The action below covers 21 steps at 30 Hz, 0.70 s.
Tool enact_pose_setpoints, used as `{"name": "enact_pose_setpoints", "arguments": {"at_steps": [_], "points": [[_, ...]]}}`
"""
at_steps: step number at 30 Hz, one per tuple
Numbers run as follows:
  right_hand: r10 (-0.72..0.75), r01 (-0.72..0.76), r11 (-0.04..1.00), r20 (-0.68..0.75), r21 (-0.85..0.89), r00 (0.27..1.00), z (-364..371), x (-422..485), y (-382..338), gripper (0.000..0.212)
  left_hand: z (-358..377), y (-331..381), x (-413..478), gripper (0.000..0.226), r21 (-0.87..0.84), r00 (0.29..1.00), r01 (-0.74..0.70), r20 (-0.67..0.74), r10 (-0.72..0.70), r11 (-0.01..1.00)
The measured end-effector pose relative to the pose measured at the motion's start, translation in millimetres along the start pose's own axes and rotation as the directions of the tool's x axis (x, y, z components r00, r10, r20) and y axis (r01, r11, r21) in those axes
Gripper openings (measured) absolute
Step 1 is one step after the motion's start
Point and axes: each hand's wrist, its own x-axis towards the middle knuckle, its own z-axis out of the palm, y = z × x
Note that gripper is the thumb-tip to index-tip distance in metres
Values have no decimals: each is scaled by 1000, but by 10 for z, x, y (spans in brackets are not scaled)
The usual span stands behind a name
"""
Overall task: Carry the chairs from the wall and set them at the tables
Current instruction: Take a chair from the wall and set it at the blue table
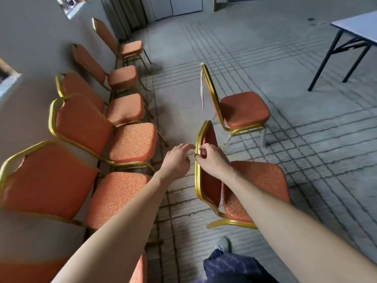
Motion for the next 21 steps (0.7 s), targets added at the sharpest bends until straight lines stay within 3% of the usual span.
{"name": "enact_pose_setpoints", "arguments": {"at_steps": [6,11,15,18,21], "points": [[177,-176,982,0,-64,984,301,605,141,63,75,-364,798,77,119,984,-128,141,111,985],[274,-276,953,-37,-122,961,564,983,204,68,211,-516,1441,82,238,911,-306,353,211,922],[410,-422,902,-131,-90,903,828,1296,203,72,306,-625,1988,70,289,795,-526,501,342,800],[517,-557,828,-290,-69,805,982,1424,181,50,404,-695,2346,57,287,678,-689,580,452,665],[540,-592,805,-451,31,710,1104,1448,139,34,510,-731,2602,53,265,538,-826,631,559,496]]}}
